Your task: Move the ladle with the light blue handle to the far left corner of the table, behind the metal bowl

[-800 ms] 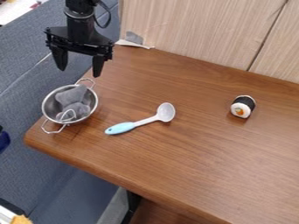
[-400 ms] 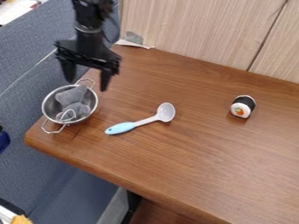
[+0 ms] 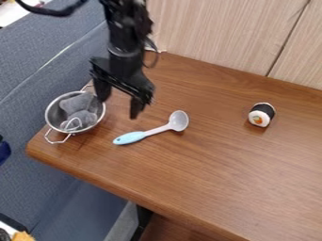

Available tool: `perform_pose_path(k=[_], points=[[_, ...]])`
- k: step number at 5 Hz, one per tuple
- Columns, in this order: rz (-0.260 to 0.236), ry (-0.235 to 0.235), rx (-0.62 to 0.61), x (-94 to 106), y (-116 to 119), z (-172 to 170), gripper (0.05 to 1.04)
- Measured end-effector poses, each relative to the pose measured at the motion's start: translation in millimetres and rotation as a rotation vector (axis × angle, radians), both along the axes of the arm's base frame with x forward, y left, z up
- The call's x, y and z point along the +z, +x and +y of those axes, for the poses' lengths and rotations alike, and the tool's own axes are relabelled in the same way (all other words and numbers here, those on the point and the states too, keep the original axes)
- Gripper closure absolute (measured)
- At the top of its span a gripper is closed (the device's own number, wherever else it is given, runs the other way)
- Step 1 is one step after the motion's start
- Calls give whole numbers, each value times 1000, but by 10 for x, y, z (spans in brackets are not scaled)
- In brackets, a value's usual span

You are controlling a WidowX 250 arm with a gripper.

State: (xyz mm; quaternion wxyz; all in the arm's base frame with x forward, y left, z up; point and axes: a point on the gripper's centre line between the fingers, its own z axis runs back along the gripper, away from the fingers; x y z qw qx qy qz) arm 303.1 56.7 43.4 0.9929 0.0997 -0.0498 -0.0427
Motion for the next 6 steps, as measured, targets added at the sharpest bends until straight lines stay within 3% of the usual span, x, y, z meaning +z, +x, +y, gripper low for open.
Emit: perform_pose_path(k=[1, 2, 5, 6], points=[[16, -12, -126, -72, -1, -63, 83], [72, -23, -228, -248, -7, -88, 83], [118, 0, -360, -540, 35, -114, 83], [169, -5, -395, -670, -29, -116, 83]])
